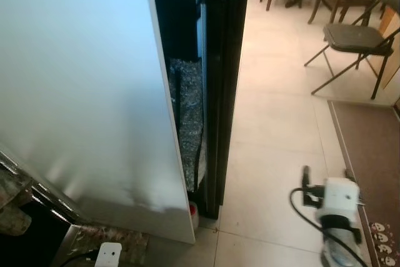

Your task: Restocking fridge

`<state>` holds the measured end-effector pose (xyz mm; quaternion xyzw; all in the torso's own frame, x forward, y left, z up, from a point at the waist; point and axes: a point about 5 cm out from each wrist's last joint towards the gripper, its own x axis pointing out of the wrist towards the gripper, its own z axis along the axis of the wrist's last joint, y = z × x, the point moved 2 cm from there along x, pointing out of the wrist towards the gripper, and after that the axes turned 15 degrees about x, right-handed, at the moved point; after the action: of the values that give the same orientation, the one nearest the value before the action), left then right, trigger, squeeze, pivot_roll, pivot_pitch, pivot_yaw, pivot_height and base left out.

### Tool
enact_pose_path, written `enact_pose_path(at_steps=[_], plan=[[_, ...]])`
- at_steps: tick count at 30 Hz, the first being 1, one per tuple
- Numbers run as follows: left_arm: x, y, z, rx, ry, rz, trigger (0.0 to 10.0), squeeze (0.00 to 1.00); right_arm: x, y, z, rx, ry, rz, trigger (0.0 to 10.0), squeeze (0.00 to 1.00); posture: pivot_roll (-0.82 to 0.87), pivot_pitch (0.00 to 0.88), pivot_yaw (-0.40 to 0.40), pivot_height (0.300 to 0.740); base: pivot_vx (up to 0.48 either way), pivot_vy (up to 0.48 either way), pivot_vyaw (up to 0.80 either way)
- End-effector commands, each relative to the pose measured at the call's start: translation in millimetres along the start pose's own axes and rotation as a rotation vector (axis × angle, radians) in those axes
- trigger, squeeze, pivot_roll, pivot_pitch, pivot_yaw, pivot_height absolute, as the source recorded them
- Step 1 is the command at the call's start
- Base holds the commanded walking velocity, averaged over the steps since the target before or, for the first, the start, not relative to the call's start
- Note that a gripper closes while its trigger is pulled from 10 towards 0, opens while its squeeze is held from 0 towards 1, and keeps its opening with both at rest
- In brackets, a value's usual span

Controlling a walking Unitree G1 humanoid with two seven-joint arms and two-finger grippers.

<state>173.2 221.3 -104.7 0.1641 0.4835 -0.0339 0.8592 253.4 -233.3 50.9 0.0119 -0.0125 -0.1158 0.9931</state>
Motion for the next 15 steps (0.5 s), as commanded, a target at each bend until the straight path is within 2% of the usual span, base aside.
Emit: enact_pose_path(at_steps=[1, 2, 4, 5, 6, 8, 9, 12, 15], plan=[[-0.4, 3.5, -1.5, 0.001, 0.004, 0.018, 10.0, 0.0, 4.8, 29.1, 19.5, 0.03, -0.07, 0.106, 10.0, 0.0, -0.17, 0.0, 0.08, 0.74, 0.0, 0.0, 0.0], [-0.4, 3.5, -1.5, 0.001, 0.004, 0.018, 10.0, 0.0, 4.8, 29.1, 19.5, 0.03, -0.07, 0.106, 10.0, 0.0, -0.17, 0.0, 0.08, 0.74, 0.0, 0.0, 0.0], [-0.1, 1.9, 0.0, -0.011, -0.001, 0.026, 10.0, 0.0, 6.5, 70.7, 30.4, 0.13, -0.102, 0.25, 10.0, 0.0, -0.15, 0.0, 0.086, 0.74, 0.0, 0.0, 0.0], [0.0, 1.2, 0.6, -0.014, -0.004, 0.028, 10.0, 0.0, 5.4, 83.1, 37.1, 0.155, -0.109, 0.29, 10.0, 0.0, -0.15, 0.0, 0.086, 0.74, 0.0, 0.0, 0.0], [0.0, 1.2, 0.6, -0.014, -0.004, 0.028, 10.0, 0.0, 5.4, 83.1, 37.1, 0.155, -0.109, 0.29, 10.0, 0.0, -0.15, 0.0, 0.086, 0.74, 0.0, 0.0, 0.0], [0.4, -3.0, 2.6, -0.012, -0.01, 0.026, 10.0, 0.0, 12.9, 115.9, 50.2, 0.228, -0.113, 0.344, 10.0, 0.0, -0.13, 0.0, 0.086, 0.74, 0.0, 0.0, 0.0], [0.5, -4.3, 3.0, -0.011, -0.011, 0.025, 10.0, 0.0, 14.8, 125.6, 53.6, 0.245, -0.104, 0.362, 10.0, 0.0, -0.13, 0.0, 0.086, 0.74, 0.0, 0.0, 0.0], [0.2, -4.3, 1.0, -0.008, -0.004, 0.025, 10.0, 0.0, 15.7, 139.1, 57.5, 0.266, -0.071, 0.406, 10.0, 0.0, -0.14, 0.0, 0.092, 0.74, 0.0, 0.0, 0.0], [-0.7, 0.0, -3.5, -0.003, 0.006, 0.023, 10.0, 0.0, 17.1, 140.8, 57.1, 0.277, -0.047, 0.417, 10.0, 0.0, -0.14, 0.0, 0.092, 0.74, 0.0, 0.0, 0.0]])
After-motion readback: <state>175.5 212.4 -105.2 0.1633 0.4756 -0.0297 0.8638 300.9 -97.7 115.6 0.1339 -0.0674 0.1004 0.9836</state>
